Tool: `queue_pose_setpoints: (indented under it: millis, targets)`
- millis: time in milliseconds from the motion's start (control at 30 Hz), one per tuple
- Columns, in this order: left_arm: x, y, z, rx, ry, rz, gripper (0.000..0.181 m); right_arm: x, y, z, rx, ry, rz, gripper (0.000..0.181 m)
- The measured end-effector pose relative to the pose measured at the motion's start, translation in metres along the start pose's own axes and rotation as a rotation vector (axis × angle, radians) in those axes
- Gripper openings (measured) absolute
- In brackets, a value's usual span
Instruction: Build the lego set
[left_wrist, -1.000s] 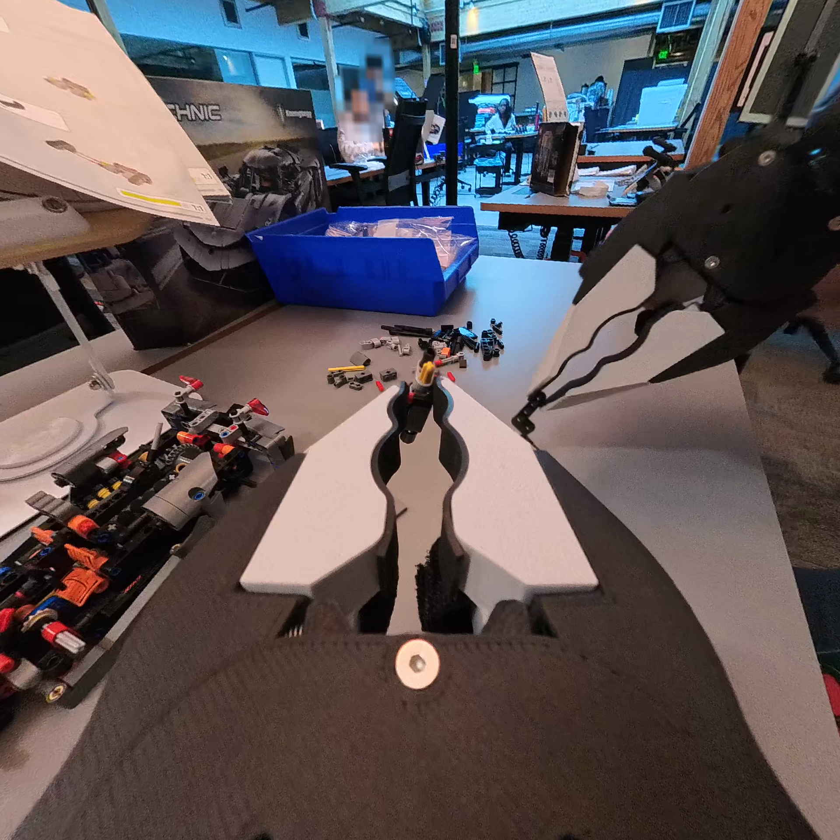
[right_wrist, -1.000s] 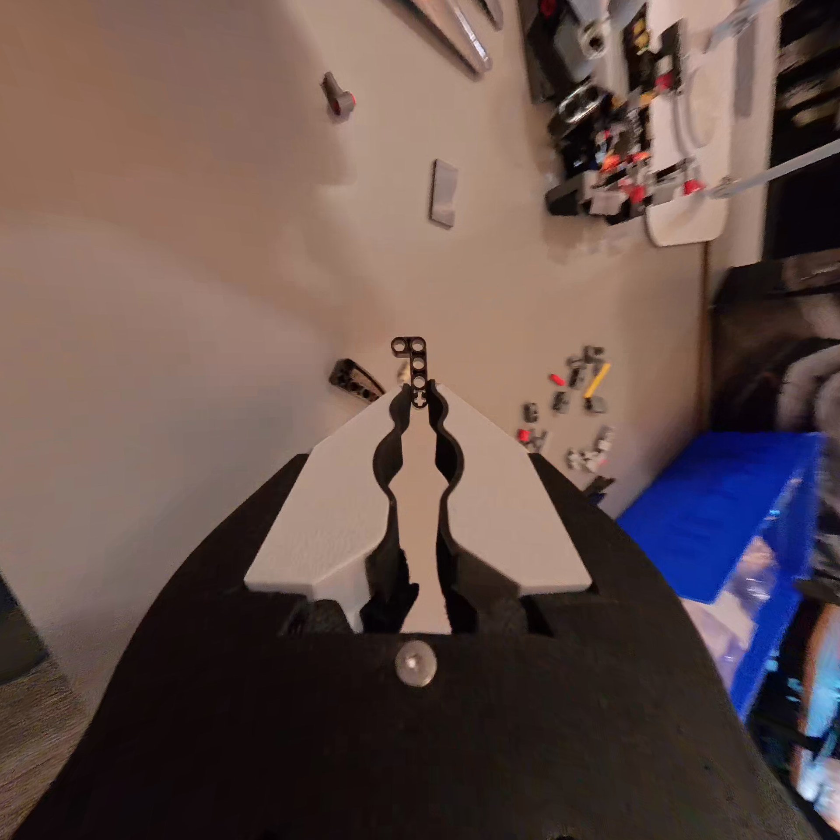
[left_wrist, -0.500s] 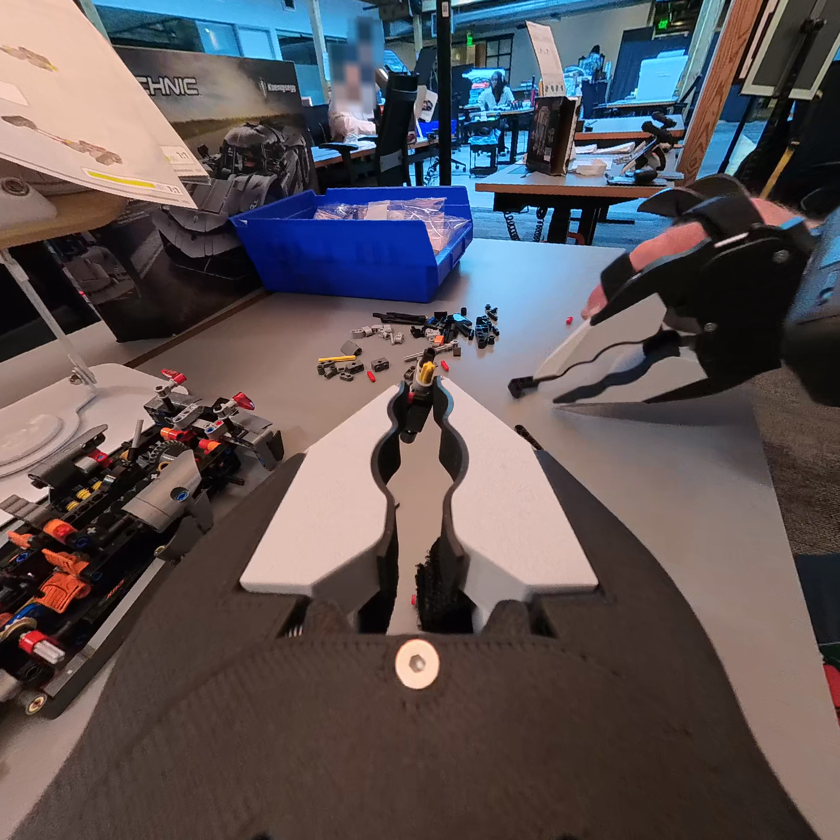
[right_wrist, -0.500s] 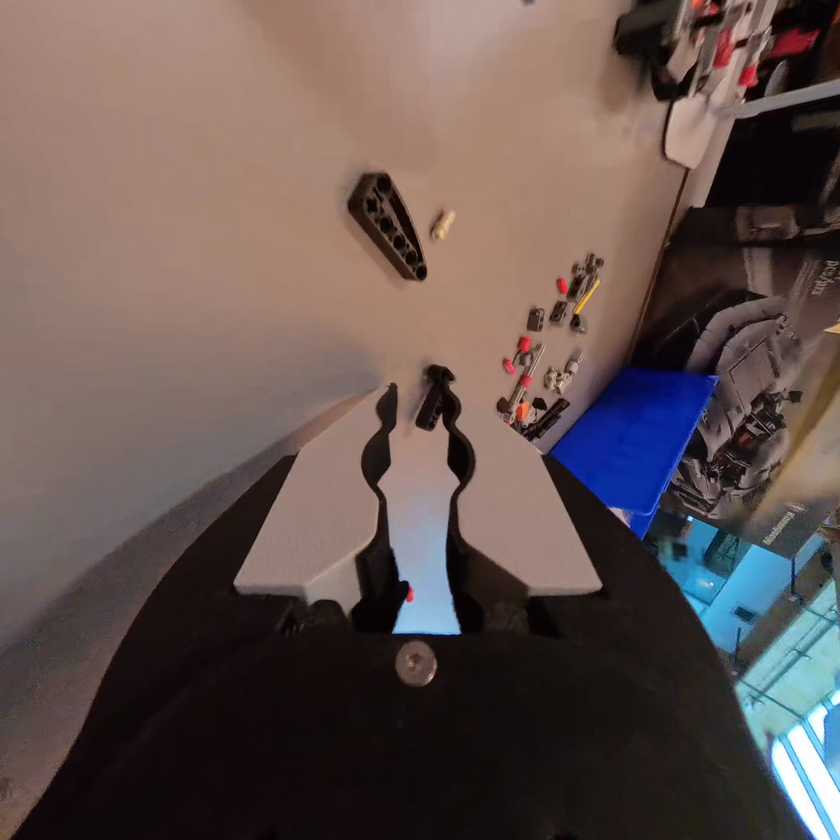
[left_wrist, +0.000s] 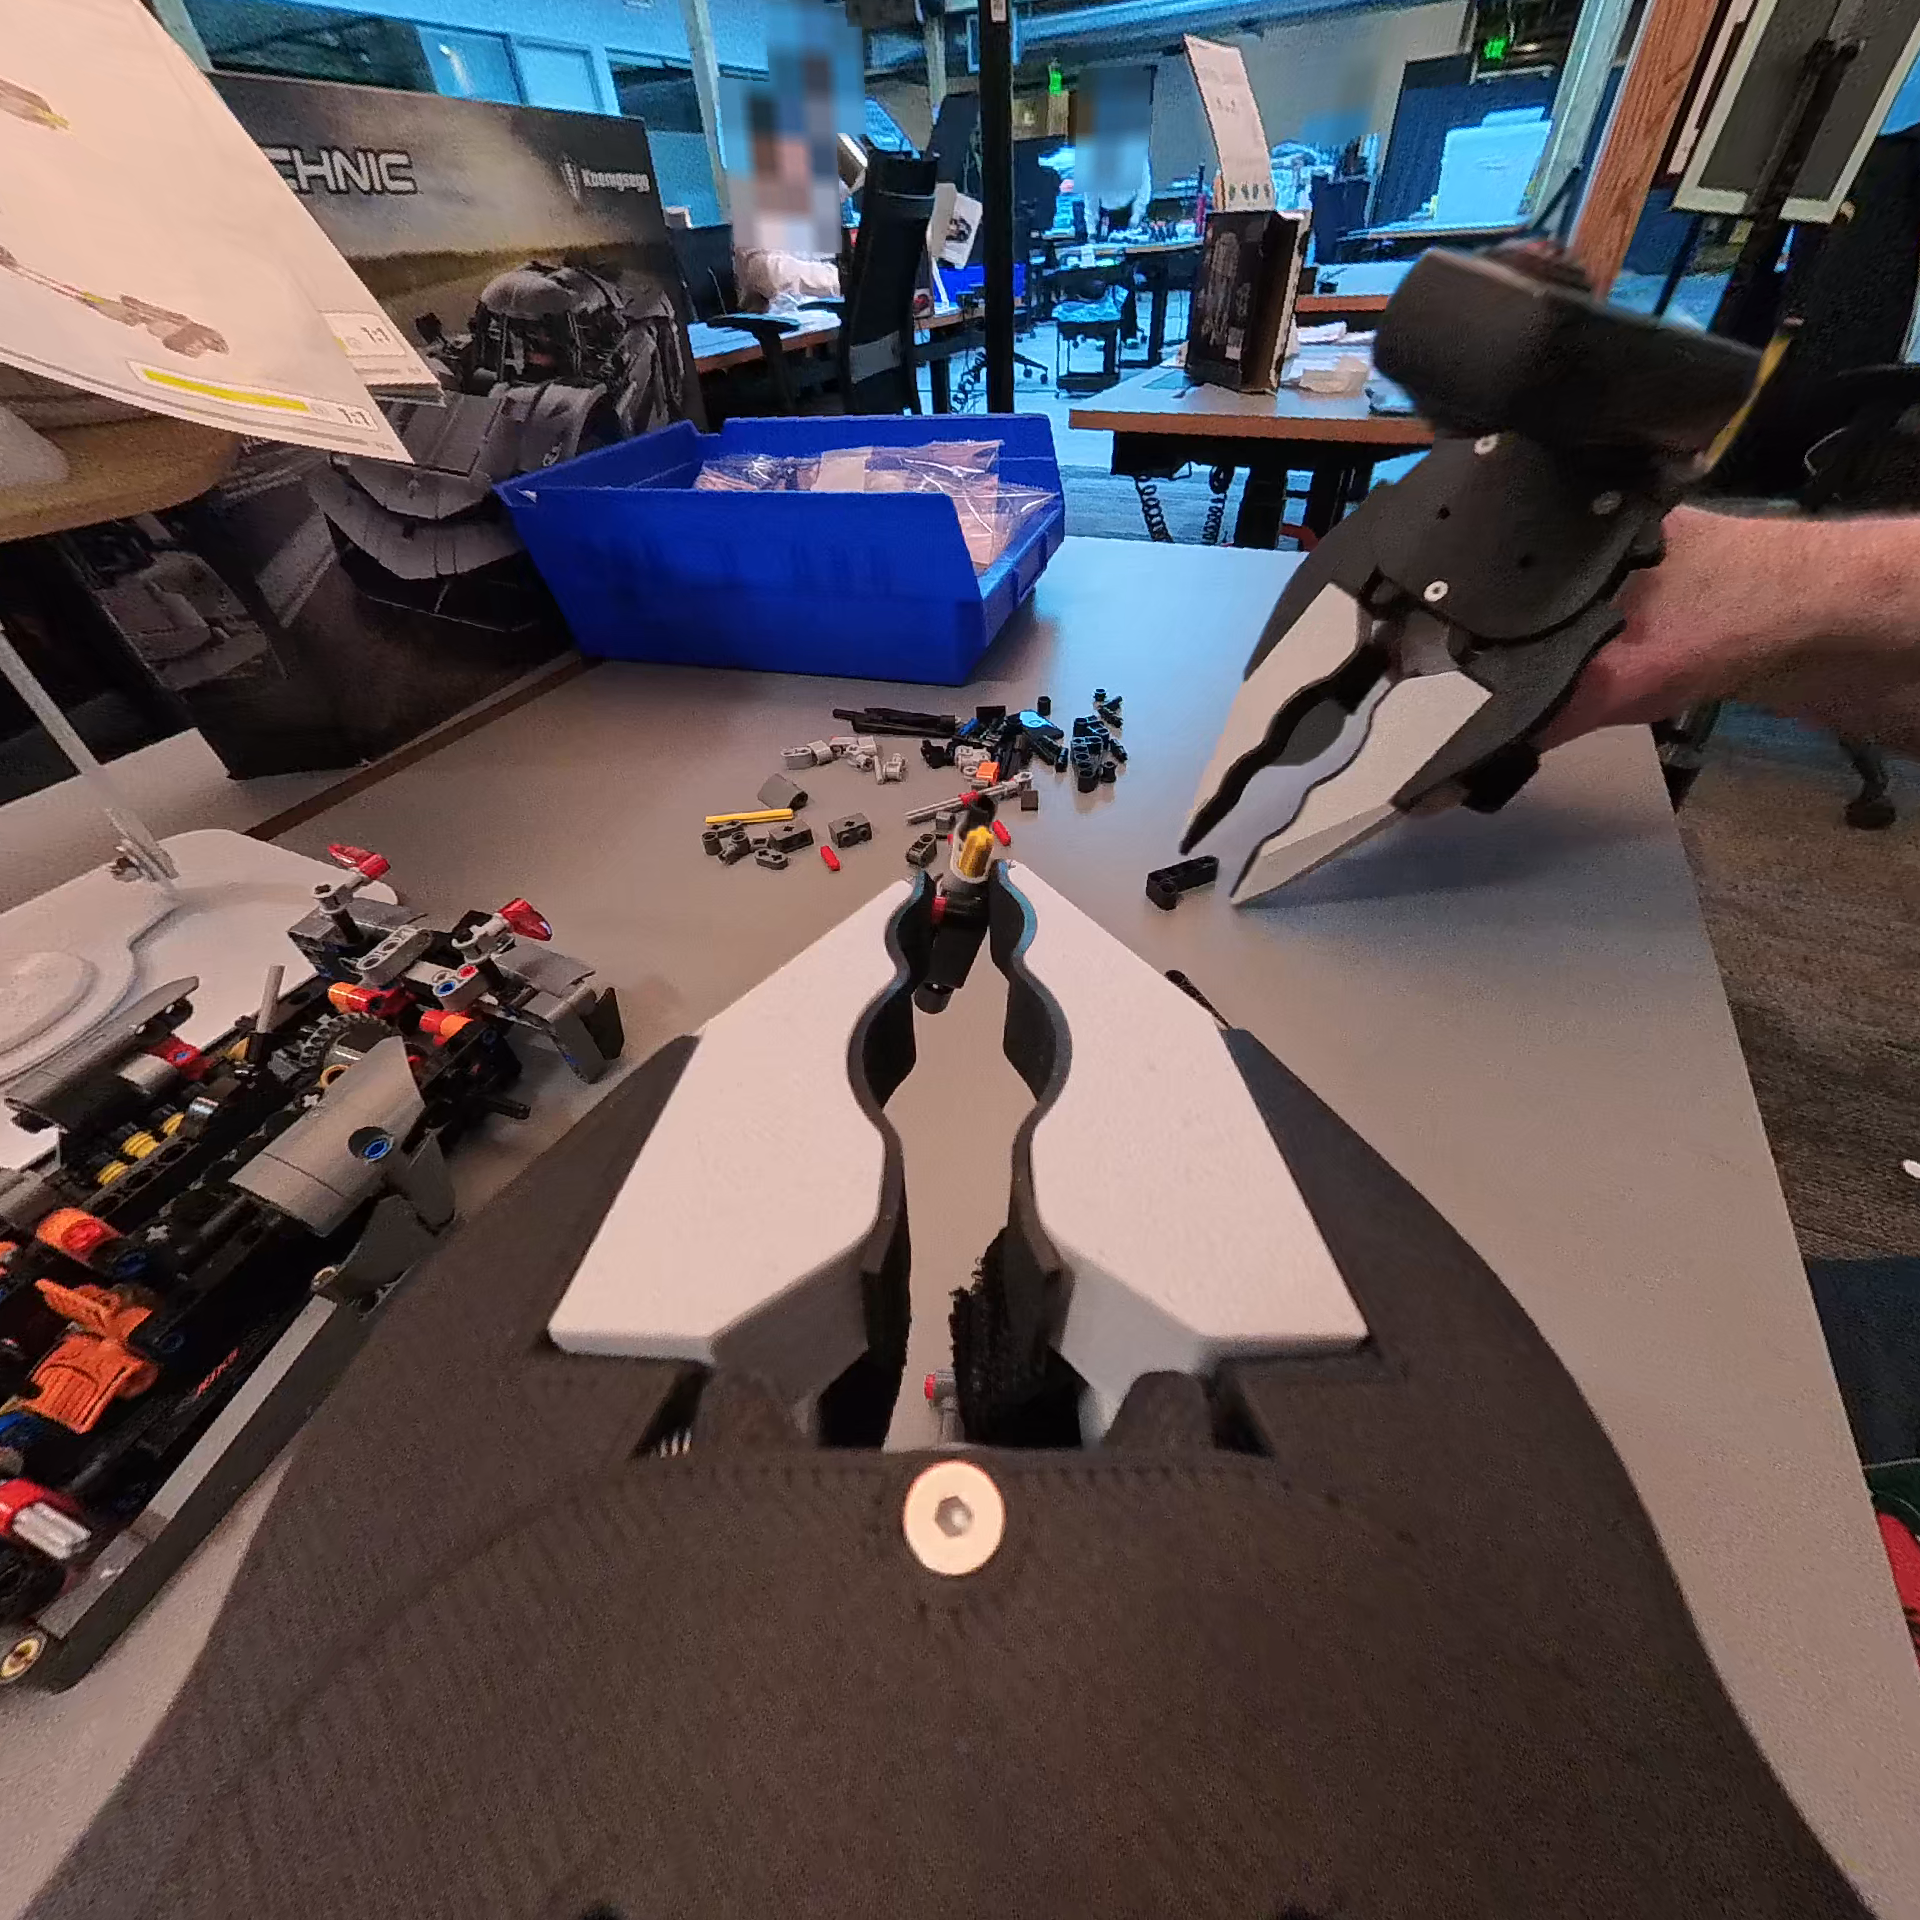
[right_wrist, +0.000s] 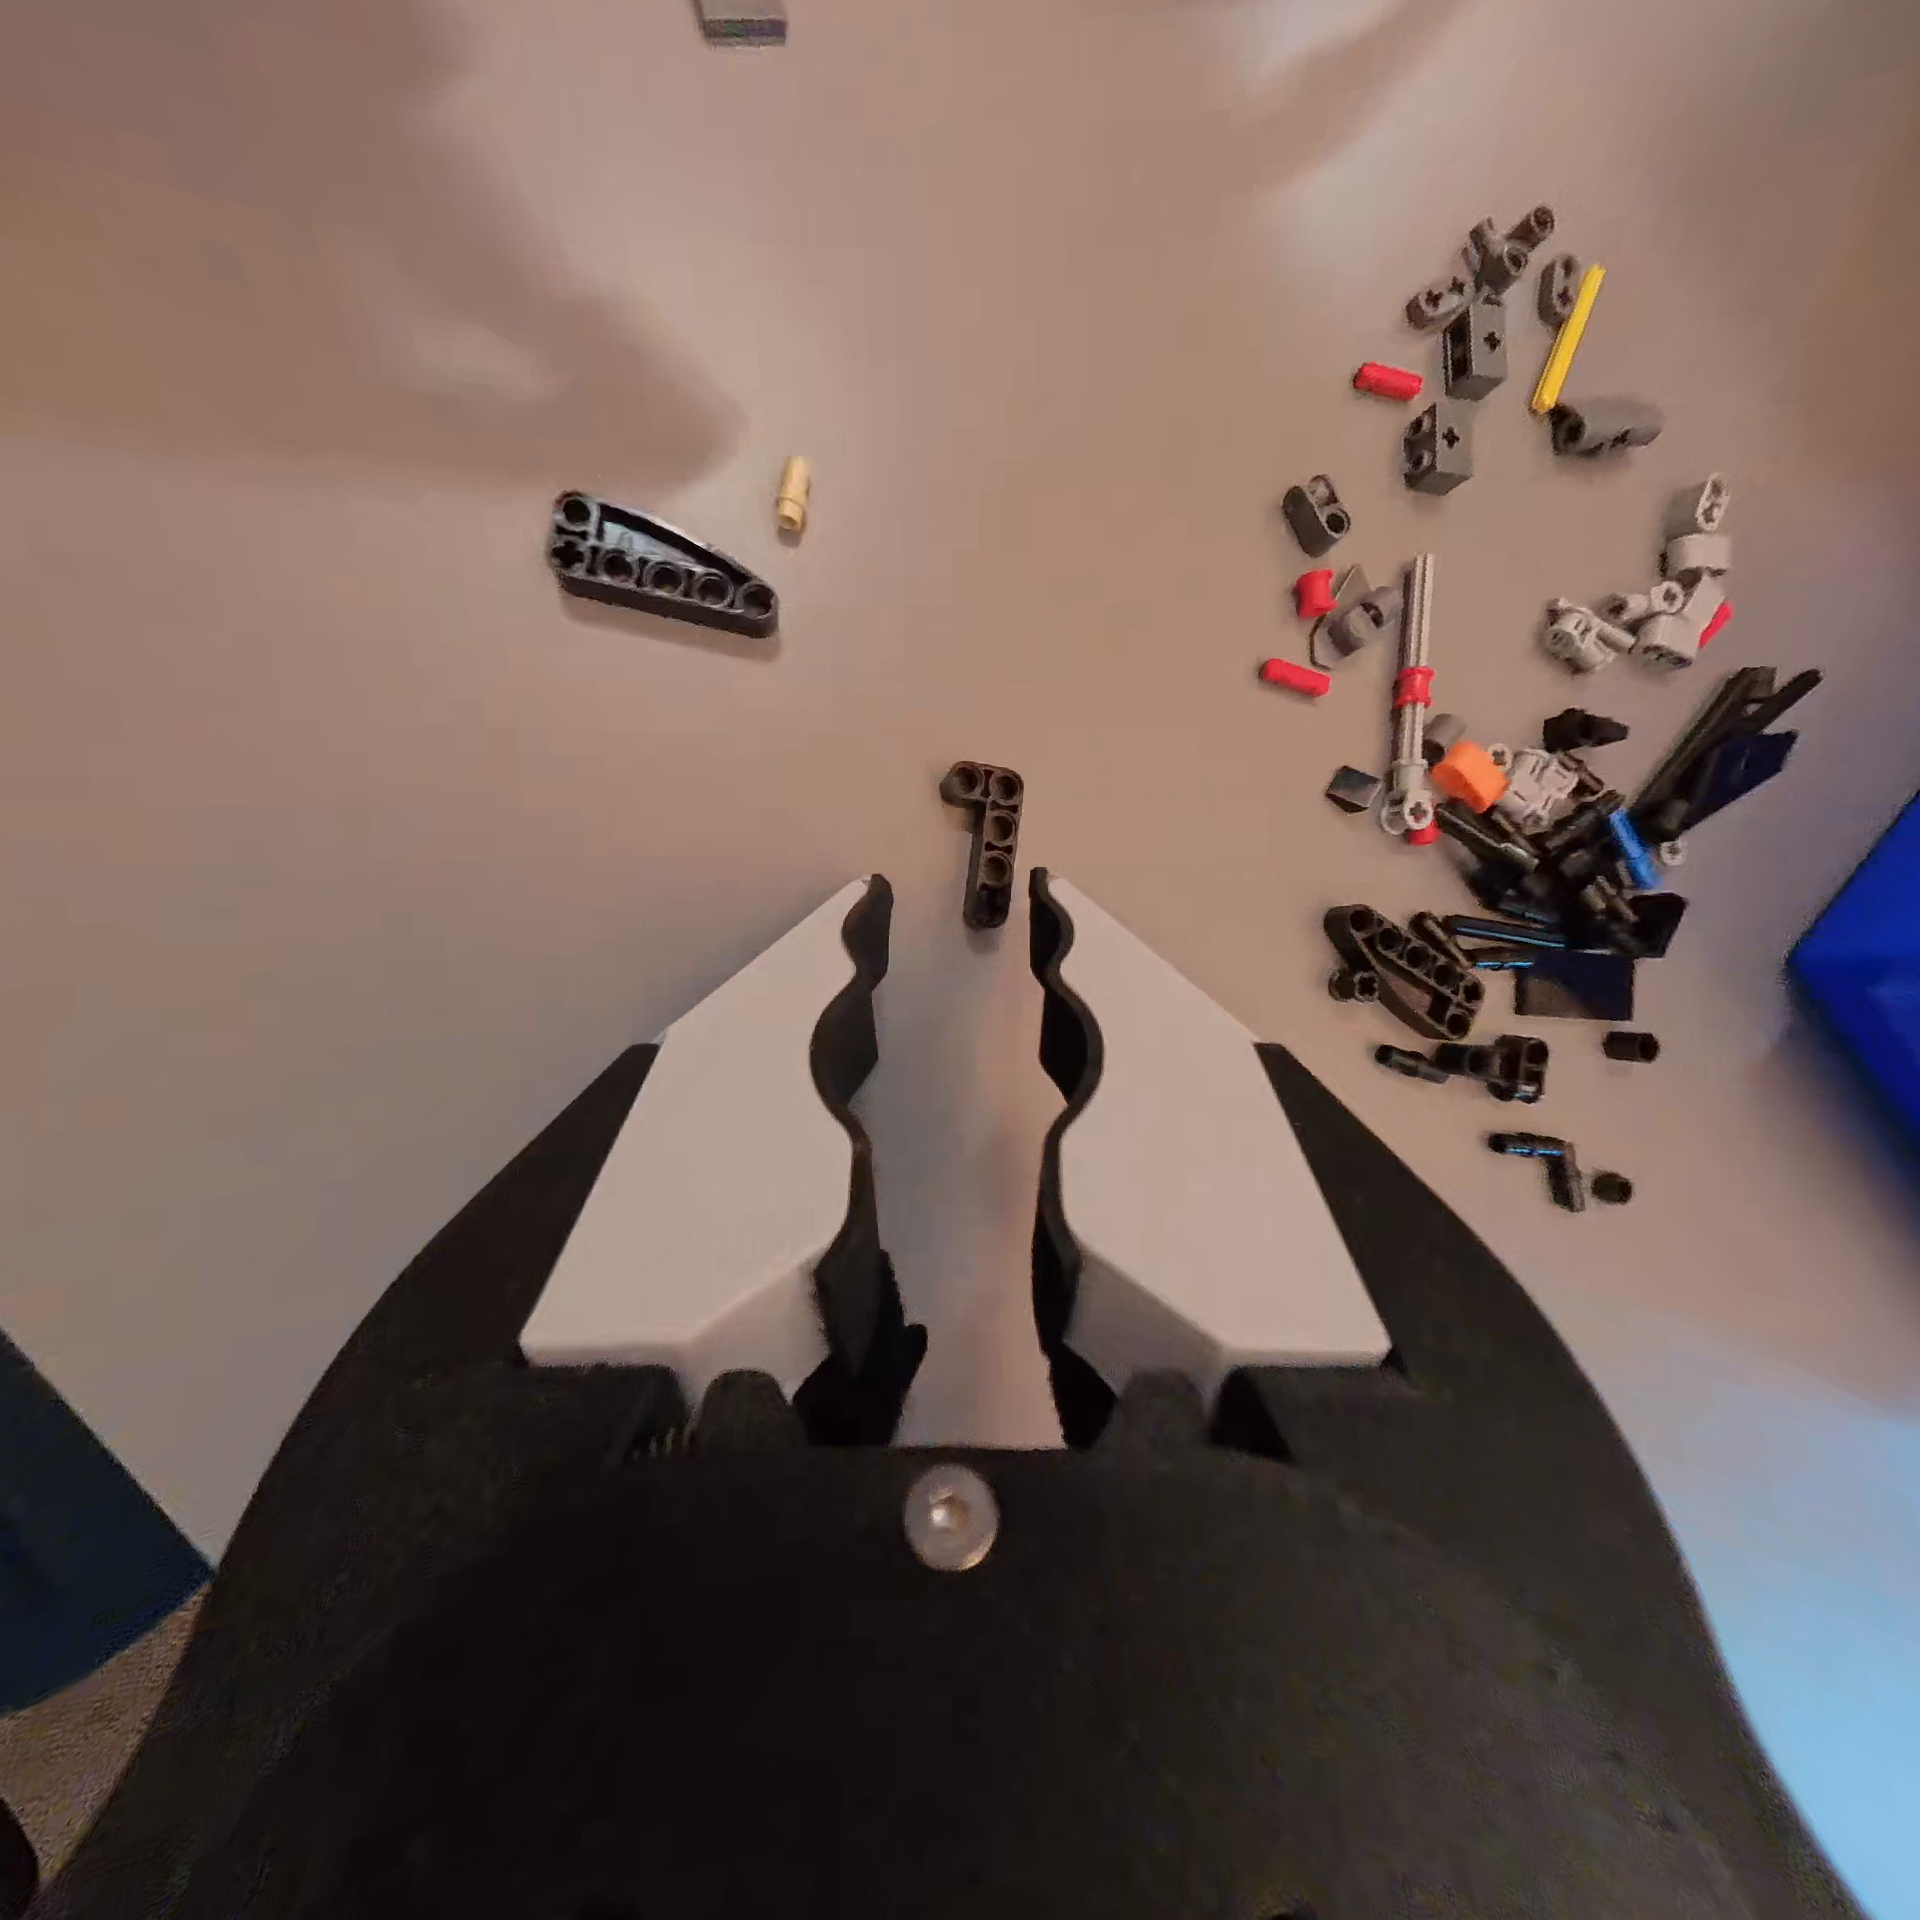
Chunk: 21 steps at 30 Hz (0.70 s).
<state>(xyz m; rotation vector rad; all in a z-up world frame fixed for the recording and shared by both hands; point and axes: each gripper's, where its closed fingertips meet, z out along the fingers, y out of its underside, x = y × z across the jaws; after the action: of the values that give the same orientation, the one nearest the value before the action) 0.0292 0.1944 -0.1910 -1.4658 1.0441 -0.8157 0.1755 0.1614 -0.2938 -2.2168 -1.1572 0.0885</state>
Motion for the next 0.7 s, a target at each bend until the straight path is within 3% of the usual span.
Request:
queue_pose_setpoints:
  millis: [167, 367, 533, 700]
  targets:
    - [0.004, 0.001, 0.002, -0.005, 0.016, 0.013, 0.008, 0.003, -0.006, 0.005, 0.032, 0.004, 0.032, 0.006]
    - [0.012, 0.004, 0.004, -0.028, 0.053, 0.041, 0.008, -0.014, -0.052, -0.018, 0.244, -0.105, 0.083, 0.005]
    - [0.028, 0.022, 0.014, -0.14, 0.095, 0.138, 0.008, -0.028, -0.083, -0.041, 0.436, -0.221, 0.137, 0.005]
    - [0.037, 0.056, 0.025, -0.336, 0.13, 0.14, 0.008, -0.033, -0.082, -0.038, 0.449, -0.239, 0.161, 0.005]
